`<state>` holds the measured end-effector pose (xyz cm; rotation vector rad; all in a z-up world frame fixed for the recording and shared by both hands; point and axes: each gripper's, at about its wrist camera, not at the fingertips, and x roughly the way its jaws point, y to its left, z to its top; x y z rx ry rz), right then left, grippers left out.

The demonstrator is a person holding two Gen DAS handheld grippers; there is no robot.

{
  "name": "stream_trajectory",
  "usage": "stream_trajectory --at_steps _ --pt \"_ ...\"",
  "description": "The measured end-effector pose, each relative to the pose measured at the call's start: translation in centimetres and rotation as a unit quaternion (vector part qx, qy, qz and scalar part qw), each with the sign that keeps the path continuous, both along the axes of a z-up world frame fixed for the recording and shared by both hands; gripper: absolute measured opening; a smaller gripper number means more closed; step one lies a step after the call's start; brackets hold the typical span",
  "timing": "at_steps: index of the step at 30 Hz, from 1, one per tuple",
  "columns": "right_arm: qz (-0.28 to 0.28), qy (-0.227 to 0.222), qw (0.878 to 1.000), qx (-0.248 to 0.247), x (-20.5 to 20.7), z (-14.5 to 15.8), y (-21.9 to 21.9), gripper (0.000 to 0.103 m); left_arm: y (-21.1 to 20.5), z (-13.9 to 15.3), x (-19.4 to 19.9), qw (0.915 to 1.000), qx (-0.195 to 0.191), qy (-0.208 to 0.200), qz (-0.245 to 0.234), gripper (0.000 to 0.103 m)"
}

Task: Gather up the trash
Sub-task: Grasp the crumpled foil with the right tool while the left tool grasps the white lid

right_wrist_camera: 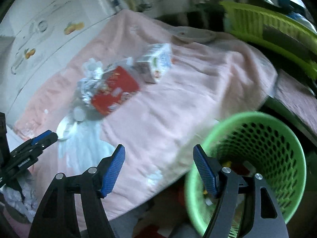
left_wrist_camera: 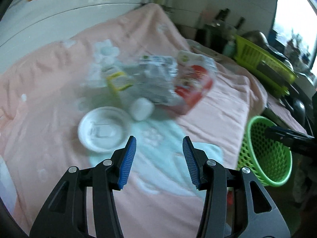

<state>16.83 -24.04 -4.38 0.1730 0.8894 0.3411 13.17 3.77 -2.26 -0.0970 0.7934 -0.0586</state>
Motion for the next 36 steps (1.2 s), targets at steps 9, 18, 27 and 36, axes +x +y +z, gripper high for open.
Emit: stream_trajectory --at_steps 9,18,27,36 --pt "0.076 -0.011 0.997 0.012 3.0 2.5 7.8 0.069 5.4 0.1 0.2 0.9986 -0.005 -0.002 0.053 0.049" --pt "0.128 -0.007 0.991 0.025 6.5 3.5 14.6 0.067 9.1 -0.6 1.4 0.9962 -0.011 0.009 0.086 0.049" --pt "0.135 0.007 0.991 0.009 9.9 3.2 18.9 0.064 11.1 -1.8 3.2 0.9952 -0.02 0.025 0.092 0.049" --pt "0.126 0.022 0.992 -0.002 12.0 2.0 20.8 0.057 11.6 -3.5 4.9 0.9953 -0.026 0.046 0.082 0.049"
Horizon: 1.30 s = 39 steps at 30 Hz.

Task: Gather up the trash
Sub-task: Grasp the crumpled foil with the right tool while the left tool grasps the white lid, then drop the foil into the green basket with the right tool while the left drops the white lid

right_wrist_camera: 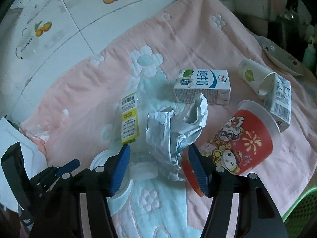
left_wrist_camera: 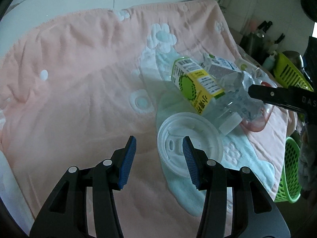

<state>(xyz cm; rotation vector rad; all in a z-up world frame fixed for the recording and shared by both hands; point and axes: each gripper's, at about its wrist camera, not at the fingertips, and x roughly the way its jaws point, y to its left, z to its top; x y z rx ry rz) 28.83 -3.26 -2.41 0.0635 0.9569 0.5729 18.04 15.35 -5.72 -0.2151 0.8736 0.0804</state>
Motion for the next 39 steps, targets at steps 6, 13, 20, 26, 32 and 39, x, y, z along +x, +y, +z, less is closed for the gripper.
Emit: stream_trajectory --at_steps 6,13,20,26,32,39 --pt "-0.005 0.01 1.0 -0.002 0.9 -0.9 0.2 0.045 0.4 -0.9 1.1 0.9998 -0.018 0.012 -0.004 0.049" --pt "-0.002 0.009 1.0 -0.003 1.1 -1.5 0.6 0.023 0.4 -2.0 2.1 0.9993 -0.026 0.025 -0.012 0.041" --pt "0.002 -0.02 1.0 0.007 0.2 0.0 0.2 0.019 0.4 -2.6 2.4 0.9992 -0.027 0.027 -0.011 0.034" --pt "0.007 -0.05 0.999 0.02 -1.3 2.2 -0.5 0.017 0.0 -2.6 2.3 0.9994 -0.023 0.021 -0.017 0.019" --pt "0.012 -0.069 0.997 0.037 -3.1 4.1 -1.5 0.017 -0.1 -2.0 1.6 0.9995 -0.027 0.012 -0.006 0.016" --pt "0.017 -0.087 0.995 0.042 -6.2 5.3 -3.4 0.017 -0.6 0.7 -0.9 0.9991 -0.033 -0.021 -0.014 0.009"
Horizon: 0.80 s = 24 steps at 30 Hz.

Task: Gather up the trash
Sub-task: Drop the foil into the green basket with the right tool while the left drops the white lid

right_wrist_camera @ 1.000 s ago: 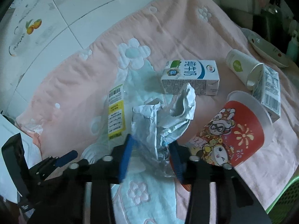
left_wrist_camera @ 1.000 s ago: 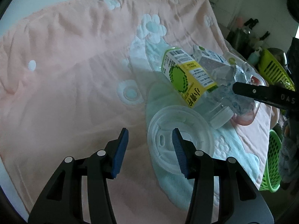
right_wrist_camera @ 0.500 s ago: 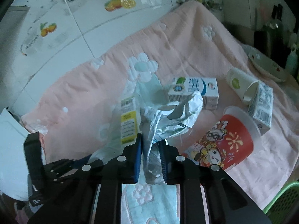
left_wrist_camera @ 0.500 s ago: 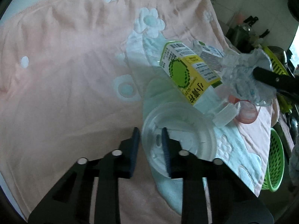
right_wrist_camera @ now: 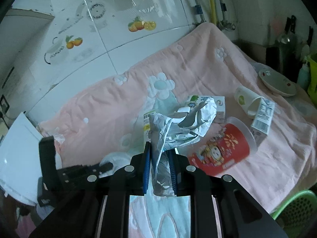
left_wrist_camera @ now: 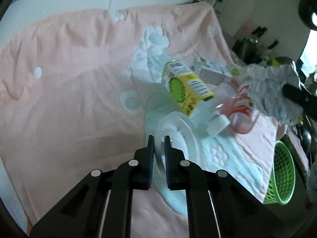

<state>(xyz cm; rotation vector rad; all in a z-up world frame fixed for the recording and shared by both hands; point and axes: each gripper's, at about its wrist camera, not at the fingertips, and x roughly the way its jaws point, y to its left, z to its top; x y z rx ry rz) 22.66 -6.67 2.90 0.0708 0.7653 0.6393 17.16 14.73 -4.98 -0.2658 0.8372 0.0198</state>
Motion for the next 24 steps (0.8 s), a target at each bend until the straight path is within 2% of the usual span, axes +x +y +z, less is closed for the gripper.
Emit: stream_trajectory --at_steps 8,14,24 --pt "-0.011 -0.01 1.0 0.0 -4.0 0.1 -4.1 0.017 -1.5 2.0 -2.6 0.9996 -0.004 -0.025 -0.014 0.008" --pt "-0.036 -0.006 0.999 -0.006 -7.1 -1.5 -8.5 0.017 -3.0 3.3 -4.7 0.9984 -0.013 -0.046 -0.03 0.008" --pt "-0.118 0.016 0.992 -0.029 -11.1 -5.3 -17.6 0.017 -9.7 5.6 -6.8 0.9915 -0.02 -0.075 -0.105 0.008"
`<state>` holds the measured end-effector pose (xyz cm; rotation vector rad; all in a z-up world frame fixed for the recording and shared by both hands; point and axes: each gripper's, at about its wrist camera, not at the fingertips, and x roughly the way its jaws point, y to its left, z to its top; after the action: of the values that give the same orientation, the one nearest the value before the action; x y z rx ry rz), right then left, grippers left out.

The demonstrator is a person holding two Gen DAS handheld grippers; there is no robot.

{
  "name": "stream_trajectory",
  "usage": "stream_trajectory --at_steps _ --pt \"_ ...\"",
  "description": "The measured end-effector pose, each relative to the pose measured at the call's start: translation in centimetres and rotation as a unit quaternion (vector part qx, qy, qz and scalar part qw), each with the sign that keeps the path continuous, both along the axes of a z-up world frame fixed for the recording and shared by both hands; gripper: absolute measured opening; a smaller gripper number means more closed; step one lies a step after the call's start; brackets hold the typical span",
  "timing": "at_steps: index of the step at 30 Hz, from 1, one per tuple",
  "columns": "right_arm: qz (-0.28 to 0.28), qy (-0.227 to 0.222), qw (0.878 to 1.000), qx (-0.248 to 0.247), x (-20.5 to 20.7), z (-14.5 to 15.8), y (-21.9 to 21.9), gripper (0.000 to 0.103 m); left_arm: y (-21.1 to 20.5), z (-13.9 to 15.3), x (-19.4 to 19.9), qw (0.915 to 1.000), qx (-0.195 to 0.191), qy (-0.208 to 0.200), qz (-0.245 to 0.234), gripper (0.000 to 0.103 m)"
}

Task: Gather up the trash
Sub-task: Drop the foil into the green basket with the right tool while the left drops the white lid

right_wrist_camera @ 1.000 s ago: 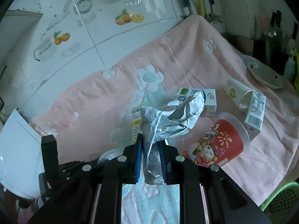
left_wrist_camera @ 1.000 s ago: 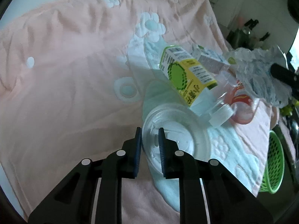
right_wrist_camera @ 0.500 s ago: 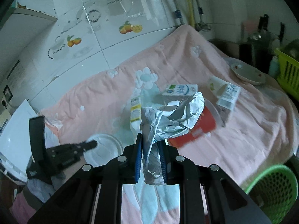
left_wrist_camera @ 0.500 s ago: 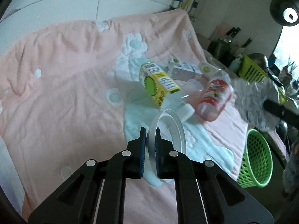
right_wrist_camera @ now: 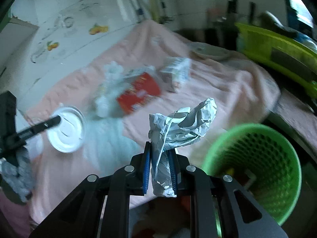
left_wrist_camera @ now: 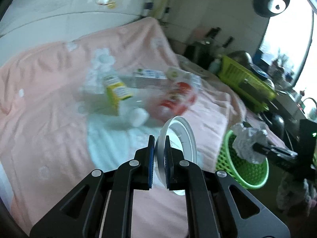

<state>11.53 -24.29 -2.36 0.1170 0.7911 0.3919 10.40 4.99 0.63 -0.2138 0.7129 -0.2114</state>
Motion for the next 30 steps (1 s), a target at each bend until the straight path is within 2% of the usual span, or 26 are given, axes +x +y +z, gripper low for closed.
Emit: stream_trajectory --at_steps 9,15,19,20,21,25,30 --pt "-0.082 0.034 0.996 -0.006 -2.4 -3.4 -8.0 0.018 -7.5 0.4 0.0 0.9973 0.003 -0.004 -0.073 0.008" --pt "-0.123 0.04 0.991 -0.019 -2.5 -4.4 -11.7 0.021 -12.6 -0.1 0.1 0.9929 0.007 0.002 -0.118 0.008" --pt "-0.139 0.05 0.989 -0.007 -2.1 -5.2 -13.4 0.023 -15.5 -0.5 0.3 0.9896 0.016 0.009 -0.143 0.008" --pt "-0.141 0.051 0.989 -0.007 -2.0 -5.3 -13.7 0.025 -16.1 -0.6 0.4 0.9888 0.018 0.01 -0.147 0.008" --pt "-0.142 0.052 0.988 -0.007 -1.9 -5.4 -14.0 0.031 -16.8 -0.7 0.6 0.9878 0.02 0.012 -0.154 0.008" --pt "-0.151 0.051 0.987 -0.008 -2.0 -5.5 -14.7 0.038 -19.5 -0.9 1.1 0.9843 0.027 0.014 -0.174 0.008" --pt "-0.155 0.044 0.987 -0.015 -2.7 -5.3 -15.2 0.054 -22.5 -1.8 2.5 0.9801 0.035 0.022 -0.194 0.008"
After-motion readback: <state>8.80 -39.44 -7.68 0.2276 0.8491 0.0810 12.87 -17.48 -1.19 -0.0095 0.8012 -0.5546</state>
